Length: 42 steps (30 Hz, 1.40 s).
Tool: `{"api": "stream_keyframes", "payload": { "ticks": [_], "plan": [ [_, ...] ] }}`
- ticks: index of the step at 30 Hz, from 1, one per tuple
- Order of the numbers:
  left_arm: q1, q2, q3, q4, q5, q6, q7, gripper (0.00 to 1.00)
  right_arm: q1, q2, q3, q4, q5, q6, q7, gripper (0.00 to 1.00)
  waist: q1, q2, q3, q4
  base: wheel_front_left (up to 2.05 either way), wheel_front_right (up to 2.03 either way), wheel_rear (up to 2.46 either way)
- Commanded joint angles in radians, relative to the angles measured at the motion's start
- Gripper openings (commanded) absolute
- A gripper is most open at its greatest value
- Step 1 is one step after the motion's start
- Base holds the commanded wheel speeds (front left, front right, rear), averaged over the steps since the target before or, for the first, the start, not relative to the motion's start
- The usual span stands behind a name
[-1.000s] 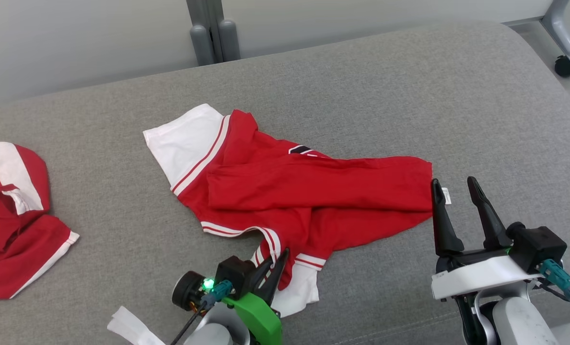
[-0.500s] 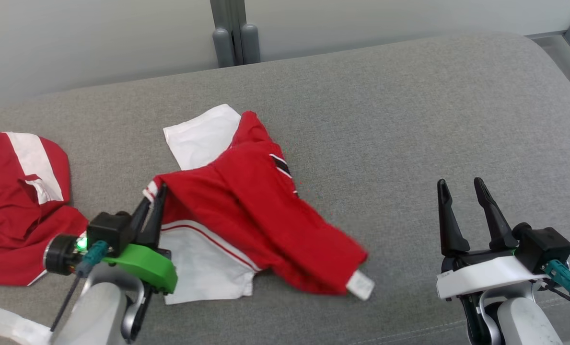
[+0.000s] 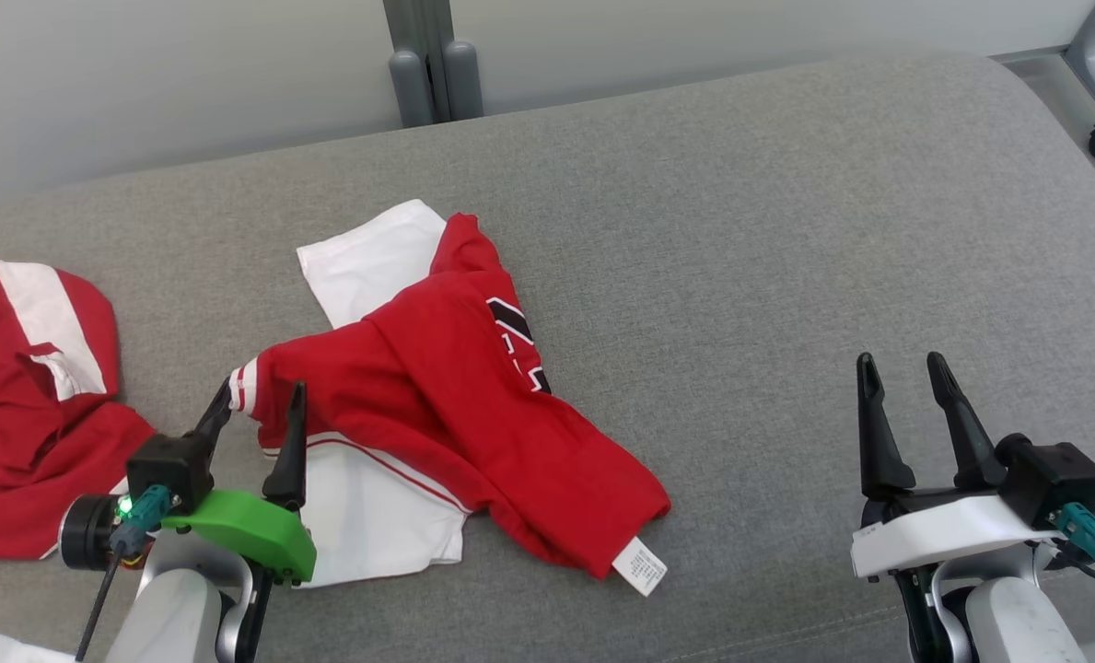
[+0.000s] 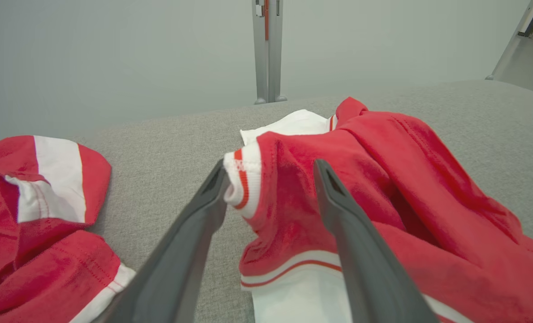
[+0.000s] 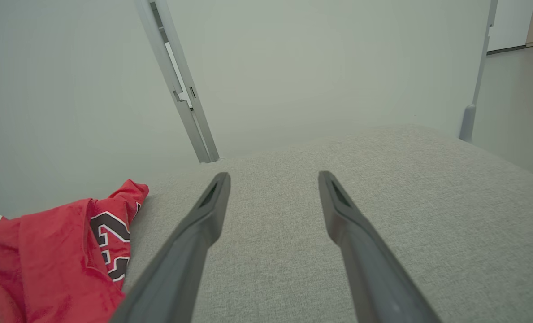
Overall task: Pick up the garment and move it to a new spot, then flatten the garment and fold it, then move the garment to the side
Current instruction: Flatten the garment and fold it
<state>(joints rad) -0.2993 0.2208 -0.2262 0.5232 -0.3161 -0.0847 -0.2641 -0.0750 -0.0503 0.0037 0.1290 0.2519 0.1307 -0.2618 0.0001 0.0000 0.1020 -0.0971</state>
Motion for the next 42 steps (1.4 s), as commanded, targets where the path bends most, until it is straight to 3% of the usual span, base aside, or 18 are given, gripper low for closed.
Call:
{"api": "stream_keyframes", "payload": {
  "ticks": [1, 16, 27, 42],
  "plan": [
    [0.025, -0.006, 0.017, -0.012, 0.003, -0.001, 0.0, 1.0, 0.009, -0.001, -0.003, 0.004, -0.004, 0.0, -0.005, 1.0, -0.0001, 0.0, -0.016, 0.015, 0.0, 0.0, 0.0],
    [0.224, -0.07, 0.183, -0.209, 0.074, 0.001, 0.0, 1.0, 0.052, -0.019, 0.018, 0.03, -0.003, 0.0, -0.004, 1.0, -0.0001, 0.0, -0.096, 0.105, 0.0, 0.0, 0.0],
    [0.309, -0.126, 0.252, -0.322, 0.131, -0.013, 0.0, 1.0, 0.05, -0.041, 0.068, 0.107, 0.0, 0.0, -0.004, 1.0, -0.0001, 0.0, -0.112, 0.147, 0.0, 0.0, 0.0],
    [0.315, -0.156, 0.254, -0.331, 0.169, -0.035, 0.0, 1.0, -0.088, -0.073, 0.276, 0.435, -0.002, 0.0, 0.013, 1.0, -0.0001, 0.0, -0.112, 0.205, 0.0, 0.0, 0.0]
  ]
}}
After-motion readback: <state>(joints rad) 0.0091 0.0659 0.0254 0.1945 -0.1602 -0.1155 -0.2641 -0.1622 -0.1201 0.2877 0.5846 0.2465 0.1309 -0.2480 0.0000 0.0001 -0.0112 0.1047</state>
